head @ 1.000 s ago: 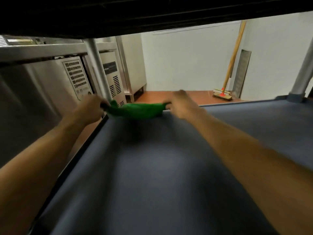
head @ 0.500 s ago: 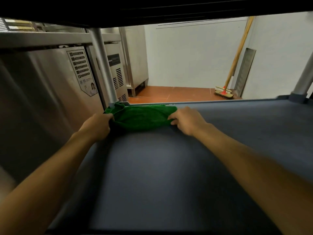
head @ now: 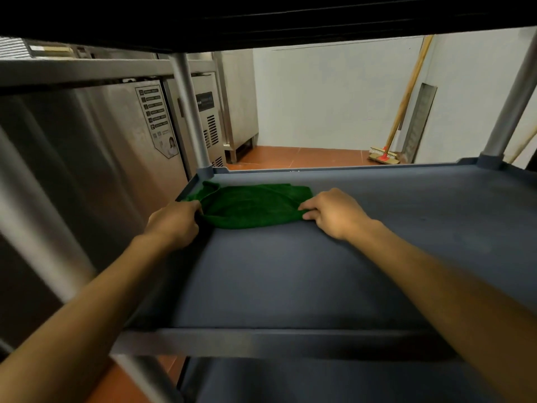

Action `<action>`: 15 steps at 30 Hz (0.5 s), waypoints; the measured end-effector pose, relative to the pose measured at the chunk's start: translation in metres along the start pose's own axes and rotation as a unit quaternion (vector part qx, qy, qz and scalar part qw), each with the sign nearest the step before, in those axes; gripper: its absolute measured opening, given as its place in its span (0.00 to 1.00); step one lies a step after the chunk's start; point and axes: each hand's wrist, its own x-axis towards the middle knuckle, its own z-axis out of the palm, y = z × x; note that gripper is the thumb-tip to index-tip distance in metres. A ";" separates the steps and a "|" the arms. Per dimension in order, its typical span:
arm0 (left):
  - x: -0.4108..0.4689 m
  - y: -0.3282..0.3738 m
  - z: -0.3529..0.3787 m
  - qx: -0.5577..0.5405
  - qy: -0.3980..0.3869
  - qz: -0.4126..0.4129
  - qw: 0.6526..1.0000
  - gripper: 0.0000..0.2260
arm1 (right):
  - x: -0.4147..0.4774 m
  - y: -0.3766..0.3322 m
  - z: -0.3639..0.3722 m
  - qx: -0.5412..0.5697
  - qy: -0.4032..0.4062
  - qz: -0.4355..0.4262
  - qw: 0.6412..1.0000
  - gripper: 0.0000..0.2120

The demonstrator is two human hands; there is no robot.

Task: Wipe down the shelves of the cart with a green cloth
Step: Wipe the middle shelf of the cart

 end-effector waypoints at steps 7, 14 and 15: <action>-0.037 0.000 -0.005 0.003 -0.017 0.001 1.000 0.13 | -0.036 -0.007 -0.005 -0.005 0.004 -0.009 1.000 0.15; -0.075 -0.002 -0.013 0.029 -0.032 0.028 0.999 0.11 | -0.072 -0.015 -0.010 -0.017 0.013 -0.026 0.999 0.15; -0.081 -0.004 -0.014 0.032 -0.035 0.033 0.998 0.11 | -0.077 -0.017 -0.010 -0.023 0.013 -0.031 0.999 0.15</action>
